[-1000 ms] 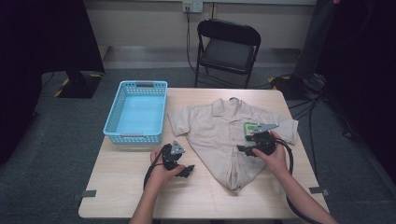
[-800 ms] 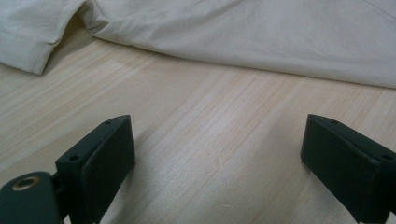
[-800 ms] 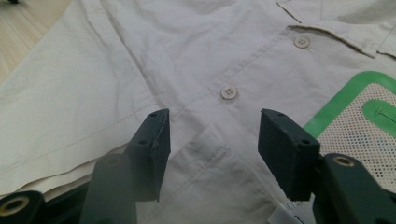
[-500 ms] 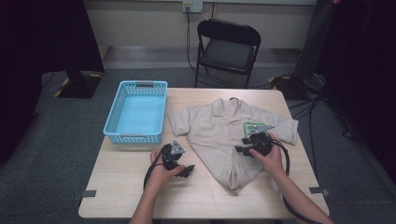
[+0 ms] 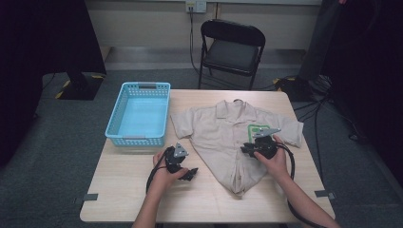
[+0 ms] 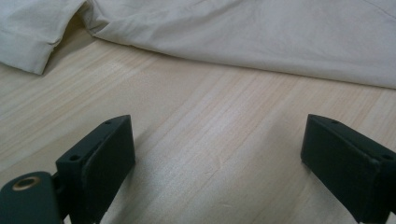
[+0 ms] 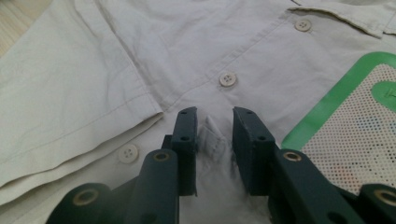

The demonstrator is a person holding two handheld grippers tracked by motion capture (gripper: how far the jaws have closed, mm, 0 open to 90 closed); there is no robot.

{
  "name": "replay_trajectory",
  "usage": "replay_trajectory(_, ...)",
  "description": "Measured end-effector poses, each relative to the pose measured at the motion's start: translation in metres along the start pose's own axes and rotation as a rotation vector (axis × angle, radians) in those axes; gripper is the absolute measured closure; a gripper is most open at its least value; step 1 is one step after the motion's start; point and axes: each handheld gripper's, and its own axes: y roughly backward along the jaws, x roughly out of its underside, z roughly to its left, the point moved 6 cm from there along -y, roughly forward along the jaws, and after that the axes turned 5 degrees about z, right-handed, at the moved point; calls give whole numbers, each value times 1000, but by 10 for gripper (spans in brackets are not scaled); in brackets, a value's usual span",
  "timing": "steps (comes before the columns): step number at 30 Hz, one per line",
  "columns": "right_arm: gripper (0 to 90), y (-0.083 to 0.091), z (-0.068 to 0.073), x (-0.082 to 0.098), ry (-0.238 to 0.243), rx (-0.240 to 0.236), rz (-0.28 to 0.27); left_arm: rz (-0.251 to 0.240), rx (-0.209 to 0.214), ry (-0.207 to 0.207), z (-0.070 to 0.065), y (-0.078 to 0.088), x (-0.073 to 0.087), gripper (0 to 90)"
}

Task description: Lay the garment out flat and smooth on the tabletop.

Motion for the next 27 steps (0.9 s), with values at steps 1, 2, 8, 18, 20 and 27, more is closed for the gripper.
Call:
replay_trajectory(1,723,0,0,0,-11,-8,-6,0,0,0,0,0,0,94)
replay_trajectory(2,734,0,-1,1,-17,-19,-10,0,0,0,0,0,0,94)
replay_trajectory(8,838,4,0,0,9,-42,-6,0,0,0,0,0,0,94)
replay_trajectory(18,872,15,8,-3,16,-93,-31,0,1,2,0,0,0,94)
replay_trajectory(20,872,18,8,-4,20,-94,-32,-1,1,3,0,0,0,94)
replay_trajectory(27,874,30,10,-3,26,-108,-52,0,1,1,0,0,0,94)
